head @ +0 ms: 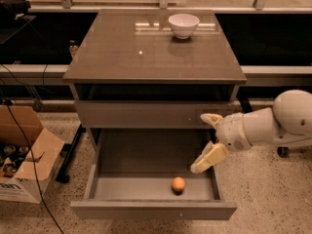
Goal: Pick orange from middle drawer and place on counter
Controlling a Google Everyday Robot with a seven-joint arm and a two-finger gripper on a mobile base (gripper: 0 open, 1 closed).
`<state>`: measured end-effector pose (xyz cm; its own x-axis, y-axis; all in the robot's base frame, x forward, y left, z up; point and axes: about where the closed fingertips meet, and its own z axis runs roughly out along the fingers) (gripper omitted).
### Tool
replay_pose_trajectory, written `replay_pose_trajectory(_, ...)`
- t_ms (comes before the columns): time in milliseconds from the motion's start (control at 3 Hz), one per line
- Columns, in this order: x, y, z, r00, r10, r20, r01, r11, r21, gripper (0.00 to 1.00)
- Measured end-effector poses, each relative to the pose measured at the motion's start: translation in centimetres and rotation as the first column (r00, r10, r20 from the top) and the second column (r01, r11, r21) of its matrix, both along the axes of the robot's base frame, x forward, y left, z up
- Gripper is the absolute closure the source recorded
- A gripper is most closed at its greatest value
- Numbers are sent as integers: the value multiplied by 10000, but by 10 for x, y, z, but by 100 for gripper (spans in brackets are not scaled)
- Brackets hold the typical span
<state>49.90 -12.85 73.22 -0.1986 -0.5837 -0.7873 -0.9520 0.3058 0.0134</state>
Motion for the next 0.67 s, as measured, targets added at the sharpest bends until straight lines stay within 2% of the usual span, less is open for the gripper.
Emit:
replay_pose_trajectory(333, 15, -7, -59, 9983, -512, -277, 525, 9974, 496, 0)
replay_pose_trajectory(667, 23, -21, -126, 9914, -922, -931, 1018, 9893, 1047, 0)
